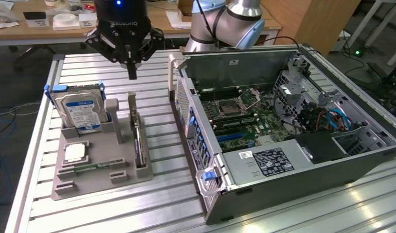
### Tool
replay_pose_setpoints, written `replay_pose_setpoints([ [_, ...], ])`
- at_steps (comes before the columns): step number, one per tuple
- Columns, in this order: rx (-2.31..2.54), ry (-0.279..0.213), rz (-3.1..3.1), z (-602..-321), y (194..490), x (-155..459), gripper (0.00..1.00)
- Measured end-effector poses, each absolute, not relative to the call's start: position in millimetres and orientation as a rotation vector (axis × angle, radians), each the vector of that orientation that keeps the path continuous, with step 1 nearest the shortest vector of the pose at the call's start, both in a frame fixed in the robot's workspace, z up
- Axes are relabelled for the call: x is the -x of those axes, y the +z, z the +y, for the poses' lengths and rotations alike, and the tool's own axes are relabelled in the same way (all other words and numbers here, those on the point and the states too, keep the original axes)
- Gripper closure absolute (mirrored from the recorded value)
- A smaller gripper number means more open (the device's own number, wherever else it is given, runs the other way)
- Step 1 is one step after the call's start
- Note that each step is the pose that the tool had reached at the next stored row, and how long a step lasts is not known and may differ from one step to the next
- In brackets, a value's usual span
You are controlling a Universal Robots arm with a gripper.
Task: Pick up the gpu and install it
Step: 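Reach for the gpu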
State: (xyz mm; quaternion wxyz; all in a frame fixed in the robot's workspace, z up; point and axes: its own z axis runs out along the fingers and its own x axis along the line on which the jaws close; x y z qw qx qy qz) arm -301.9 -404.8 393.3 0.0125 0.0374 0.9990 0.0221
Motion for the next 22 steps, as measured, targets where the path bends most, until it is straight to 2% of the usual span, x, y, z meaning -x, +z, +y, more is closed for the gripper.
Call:
replay_pose_setpoints([
  [22,-0.116,0.069,3.114,-417.6,392.8,336.8,0.89],
])
